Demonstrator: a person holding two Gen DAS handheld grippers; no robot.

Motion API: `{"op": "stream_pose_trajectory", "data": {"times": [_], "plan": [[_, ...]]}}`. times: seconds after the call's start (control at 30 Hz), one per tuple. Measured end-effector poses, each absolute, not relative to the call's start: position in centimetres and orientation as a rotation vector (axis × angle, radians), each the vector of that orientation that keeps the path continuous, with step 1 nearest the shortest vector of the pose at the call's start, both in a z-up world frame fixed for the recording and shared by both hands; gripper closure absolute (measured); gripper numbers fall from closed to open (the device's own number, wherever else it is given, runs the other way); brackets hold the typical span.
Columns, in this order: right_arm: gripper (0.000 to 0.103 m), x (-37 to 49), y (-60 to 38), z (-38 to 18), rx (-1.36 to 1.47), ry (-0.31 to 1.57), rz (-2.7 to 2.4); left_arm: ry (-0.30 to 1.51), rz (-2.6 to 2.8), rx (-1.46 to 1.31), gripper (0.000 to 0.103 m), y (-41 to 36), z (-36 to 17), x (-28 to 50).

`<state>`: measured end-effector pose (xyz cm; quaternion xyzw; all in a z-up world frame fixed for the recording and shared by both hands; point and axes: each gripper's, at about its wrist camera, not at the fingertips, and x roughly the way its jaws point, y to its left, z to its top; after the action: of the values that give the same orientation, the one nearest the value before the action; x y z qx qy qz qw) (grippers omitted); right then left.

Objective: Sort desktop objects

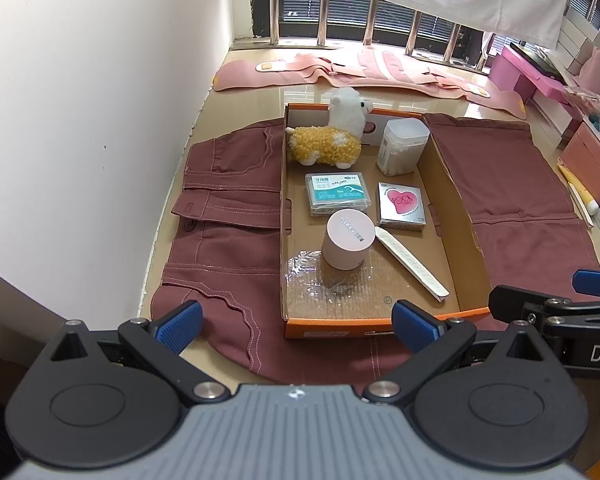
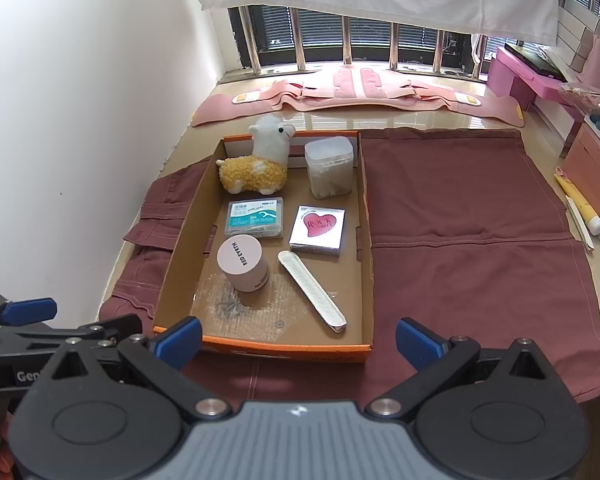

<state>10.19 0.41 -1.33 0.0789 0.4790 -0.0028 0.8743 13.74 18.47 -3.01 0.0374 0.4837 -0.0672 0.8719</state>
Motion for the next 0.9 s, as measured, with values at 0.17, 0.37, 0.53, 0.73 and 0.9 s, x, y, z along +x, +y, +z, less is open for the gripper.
{"op": "stream_pose_trajectory", "data": {"times": [0.17,0.37,0.53,0.73,0.9], "plan": [[0.0,10.17,0.36,-1.34,0.165,1.001,-0.006,1.016,-0.142,0.074,0.0,18.54,-3.11,13.77],[0.0,10.16,0.42,-1.33,0.166,1.002,-0.003,1.015,-0.141,0.072,0.0,18.58,-3.08,13.72],[0.0,10.16,0.44,-1.29,0.164,1.0,0.0,1.012,-0.14,0.073,0.0,18.56,-3.04,13.72],[0.0,10.14,0.44,-1.24,0.161,0.999,0.0,1.014,-0.14,0.073,0.0,18.49,-2.96,13.67],[0.0,10.11,0.48,-1.18,0.158,0.999,0.001,1.015,-0.14,0.071,0.0,18.53,-3.02,13.69]]}}
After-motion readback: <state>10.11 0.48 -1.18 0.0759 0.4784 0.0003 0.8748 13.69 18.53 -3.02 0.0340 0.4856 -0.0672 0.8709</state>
